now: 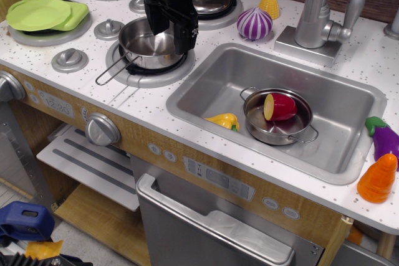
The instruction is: Pick up pan from stove
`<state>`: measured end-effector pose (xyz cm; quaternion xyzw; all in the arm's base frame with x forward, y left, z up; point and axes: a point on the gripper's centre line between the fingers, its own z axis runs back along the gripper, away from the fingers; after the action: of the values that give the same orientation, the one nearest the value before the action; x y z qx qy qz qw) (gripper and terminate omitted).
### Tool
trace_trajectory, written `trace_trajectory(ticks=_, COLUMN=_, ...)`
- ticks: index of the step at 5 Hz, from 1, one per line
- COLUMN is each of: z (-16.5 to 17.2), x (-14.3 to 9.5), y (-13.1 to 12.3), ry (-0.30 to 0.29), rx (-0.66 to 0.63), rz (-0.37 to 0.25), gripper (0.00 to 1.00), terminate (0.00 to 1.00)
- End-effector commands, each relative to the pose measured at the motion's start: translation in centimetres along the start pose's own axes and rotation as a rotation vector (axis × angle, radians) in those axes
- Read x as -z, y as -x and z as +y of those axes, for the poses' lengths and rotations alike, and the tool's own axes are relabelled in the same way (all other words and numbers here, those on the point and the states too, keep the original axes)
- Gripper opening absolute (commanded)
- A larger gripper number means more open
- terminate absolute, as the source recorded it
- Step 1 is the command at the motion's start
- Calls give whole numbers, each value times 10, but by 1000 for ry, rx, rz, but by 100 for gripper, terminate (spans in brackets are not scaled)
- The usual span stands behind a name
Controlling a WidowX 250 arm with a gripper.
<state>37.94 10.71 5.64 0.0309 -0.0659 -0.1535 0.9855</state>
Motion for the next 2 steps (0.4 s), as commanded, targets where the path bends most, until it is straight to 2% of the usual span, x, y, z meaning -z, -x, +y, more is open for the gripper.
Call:
trace_trajectory(ticks=1, z=0, x=0, y=0, ry=0, rx=0, rz=0, gripper=100, terminate=0)
trace_trajectory(ticks=2, z=1, x=4, y=0, ry=-8, rx=5, rz=-14, gripper=100, terminate=0)
